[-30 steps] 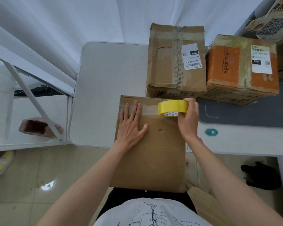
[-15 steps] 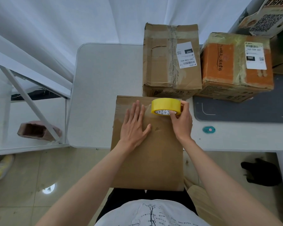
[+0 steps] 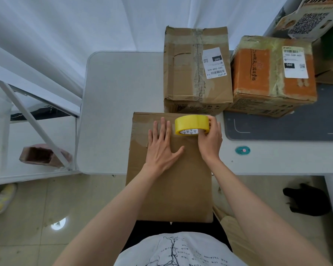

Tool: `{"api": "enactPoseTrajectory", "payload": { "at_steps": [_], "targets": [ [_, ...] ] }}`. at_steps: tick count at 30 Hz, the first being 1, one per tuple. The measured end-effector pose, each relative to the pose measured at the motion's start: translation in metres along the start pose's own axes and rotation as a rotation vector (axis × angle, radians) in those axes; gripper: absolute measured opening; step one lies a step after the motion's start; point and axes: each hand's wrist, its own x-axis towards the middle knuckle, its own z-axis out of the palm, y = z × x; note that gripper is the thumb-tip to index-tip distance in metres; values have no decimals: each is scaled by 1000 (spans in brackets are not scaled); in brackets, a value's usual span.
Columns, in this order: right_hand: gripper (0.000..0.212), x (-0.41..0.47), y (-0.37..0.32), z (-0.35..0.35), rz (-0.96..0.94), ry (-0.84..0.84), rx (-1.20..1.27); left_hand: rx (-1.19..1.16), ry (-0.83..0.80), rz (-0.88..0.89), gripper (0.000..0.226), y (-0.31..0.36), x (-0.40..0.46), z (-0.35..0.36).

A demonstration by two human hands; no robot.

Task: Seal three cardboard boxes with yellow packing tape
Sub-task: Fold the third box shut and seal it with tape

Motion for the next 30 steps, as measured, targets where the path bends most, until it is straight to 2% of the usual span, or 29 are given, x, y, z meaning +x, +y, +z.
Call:
{"api": "enactPoseTrajectory", "payload": {
  "at_steps": [15,23,30],
  "targets": [
    [25,12,5,4,-75,-62,-26,98,-49,38,102,4,1,-1],
    [27,20,21,-18,-15,13,17,98,-62,40,103,9,2,-2],
    [37,19,29,-29,28,126,35,99,-69,49,103,11,2,-2]
  ]
}}
